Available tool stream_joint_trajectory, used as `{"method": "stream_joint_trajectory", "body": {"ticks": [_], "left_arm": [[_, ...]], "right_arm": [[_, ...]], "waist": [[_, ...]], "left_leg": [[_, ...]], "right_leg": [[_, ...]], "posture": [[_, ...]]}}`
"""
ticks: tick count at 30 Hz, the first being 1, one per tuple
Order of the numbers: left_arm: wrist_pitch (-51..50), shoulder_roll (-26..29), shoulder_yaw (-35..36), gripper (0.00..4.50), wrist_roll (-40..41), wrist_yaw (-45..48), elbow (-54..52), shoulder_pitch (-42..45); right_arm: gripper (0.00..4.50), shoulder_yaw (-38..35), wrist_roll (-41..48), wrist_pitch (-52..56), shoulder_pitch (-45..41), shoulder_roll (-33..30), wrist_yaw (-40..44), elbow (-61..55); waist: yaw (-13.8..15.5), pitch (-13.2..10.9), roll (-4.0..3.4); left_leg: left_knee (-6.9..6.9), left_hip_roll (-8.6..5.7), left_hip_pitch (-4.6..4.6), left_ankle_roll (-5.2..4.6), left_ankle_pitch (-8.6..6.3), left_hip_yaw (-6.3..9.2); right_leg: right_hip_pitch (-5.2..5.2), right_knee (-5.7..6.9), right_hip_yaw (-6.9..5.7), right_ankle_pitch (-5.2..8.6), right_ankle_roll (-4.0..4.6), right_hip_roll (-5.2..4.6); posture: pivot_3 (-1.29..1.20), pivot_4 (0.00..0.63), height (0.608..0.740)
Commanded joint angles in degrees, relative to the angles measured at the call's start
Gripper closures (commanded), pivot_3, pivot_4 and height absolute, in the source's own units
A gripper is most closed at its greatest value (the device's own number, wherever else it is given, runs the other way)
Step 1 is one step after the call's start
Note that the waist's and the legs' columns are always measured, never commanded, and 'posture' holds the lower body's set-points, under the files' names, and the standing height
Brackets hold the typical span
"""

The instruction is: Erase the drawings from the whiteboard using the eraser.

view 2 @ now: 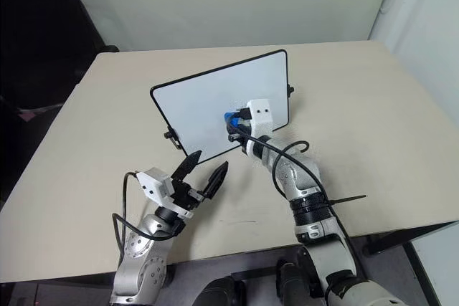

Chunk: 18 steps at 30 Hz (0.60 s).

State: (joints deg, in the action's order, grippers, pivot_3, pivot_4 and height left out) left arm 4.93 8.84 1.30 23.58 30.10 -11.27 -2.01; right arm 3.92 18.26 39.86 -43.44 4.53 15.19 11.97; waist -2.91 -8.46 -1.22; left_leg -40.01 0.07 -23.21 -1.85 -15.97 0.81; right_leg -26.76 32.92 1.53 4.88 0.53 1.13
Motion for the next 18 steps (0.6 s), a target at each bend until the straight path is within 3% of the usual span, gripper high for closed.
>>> {"method": "stream_joint_trajectory", "body": {"ticks": [1,8,11,18], "left_arm": [[0.6,0.1,-0.1,0.00,0.3,0.5,-1.4,0.7],[0.4,0.4,0.7,0.00,0.6,0.9,-0.7,1.3],[0.3,0.4,0.6,0.00,0.7,1.2,-0.7,1.3],[0.4,0.1,0.4,0.00,0.5,1.3,-0.5,1.3]], "right_arm": [[4.04,-2.0,-0.4,-1.1,-3.3,1.1,-2.5,1.6],[4.04,-9.2,0.0,-4.7,-6.1,-0.3,-7.6,9.4],[4.04,-10.2,-0.5,-5.7,-6.2,-0.9,-8.4,11.0],[4.04,-11.1,-1.1,-7.2,-6.0,-1.6,-9.7,12.9]], "waist": [[0.0,0.0,0.00],[0.5,0.0,0.02],[0.7,0.0,0.07],[0.8,0.0,0.09]], "left_leg": [[-0.01,-0.01,0.00,0.00,0.00,0.00],[-0.09,-0.08,0.03,-0.14,0.22,0.03],[-0.09,-0.19,0.01,0.45,-0.11,0.08],[-0.09,-0.22,-0.10,0.31,0.01,0.11]], "right_leg": [[0.01,0.00,0.01,-0.01,0.01,0.00],[0.17,-0.09,0.11,-0.05,0.12,-0.02],[0.22,-0.24,0.17,-0.04,0.13,-0.05],[0.25,-0.67,0.14,-0.08,0.07,-0.04]], "posture": [[0.00,0.150,0.740],[0.00,0.150,0.740],[0.00,0.150,0.740],[0.00,0.150,0.740]]}}
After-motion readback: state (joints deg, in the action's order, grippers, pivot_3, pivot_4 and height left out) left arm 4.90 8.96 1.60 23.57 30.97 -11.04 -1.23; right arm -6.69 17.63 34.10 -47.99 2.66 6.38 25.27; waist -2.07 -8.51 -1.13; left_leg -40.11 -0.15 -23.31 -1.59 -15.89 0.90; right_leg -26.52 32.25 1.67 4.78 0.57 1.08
